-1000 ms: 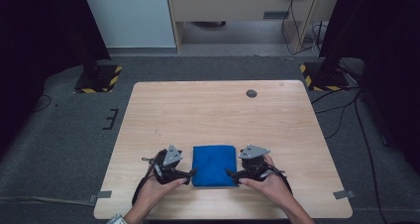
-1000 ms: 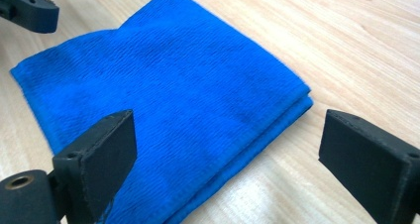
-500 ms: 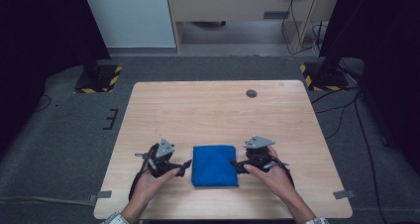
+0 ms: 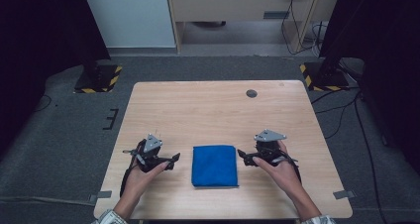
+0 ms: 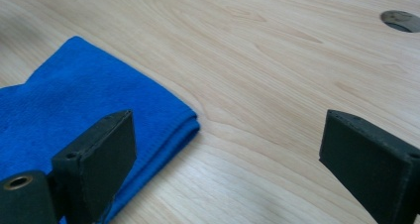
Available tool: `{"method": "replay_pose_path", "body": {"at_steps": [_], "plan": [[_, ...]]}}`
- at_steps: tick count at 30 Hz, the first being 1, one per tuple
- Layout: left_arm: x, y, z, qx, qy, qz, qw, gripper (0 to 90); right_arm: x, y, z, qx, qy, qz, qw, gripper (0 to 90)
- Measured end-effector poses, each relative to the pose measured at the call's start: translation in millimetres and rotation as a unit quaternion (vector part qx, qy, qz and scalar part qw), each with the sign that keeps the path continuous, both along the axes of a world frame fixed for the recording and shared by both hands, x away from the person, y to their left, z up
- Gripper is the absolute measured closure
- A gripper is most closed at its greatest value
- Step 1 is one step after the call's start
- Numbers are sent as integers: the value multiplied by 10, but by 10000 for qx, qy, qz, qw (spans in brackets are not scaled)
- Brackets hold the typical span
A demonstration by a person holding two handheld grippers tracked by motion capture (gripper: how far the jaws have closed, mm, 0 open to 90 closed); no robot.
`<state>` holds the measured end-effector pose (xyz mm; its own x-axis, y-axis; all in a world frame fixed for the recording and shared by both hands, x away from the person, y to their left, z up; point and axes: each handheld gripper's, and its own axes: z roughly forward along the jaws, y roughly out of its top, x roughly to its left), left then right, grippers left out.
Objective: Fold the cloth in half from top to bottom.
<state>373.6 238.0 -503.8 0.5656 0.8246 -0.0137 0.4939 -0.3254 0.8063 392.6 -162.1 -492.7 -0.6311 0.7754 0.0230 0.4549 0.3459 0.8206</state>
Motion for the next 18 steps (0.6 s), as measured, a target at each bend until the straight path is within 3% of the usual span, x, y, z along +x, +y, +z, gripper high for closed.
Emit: {"method": "replay_pose_path", "body": {"at_steps": [6, 11, 18], "plan": [[42, 115, -19, 49, 16, 179, 9998, 77, 67, -251, 34, 44, -78, -427, 9990, 78], [82, 192, -39, 140, 27, 290, 9995, 78, 158, -565, 25, 18, -182, -936, 9954, 83], [166, 275, -142, 319, 265, 401, 9983, 76, 255, -862, -106, 110, 116, -1371, 9904, 102]]}}
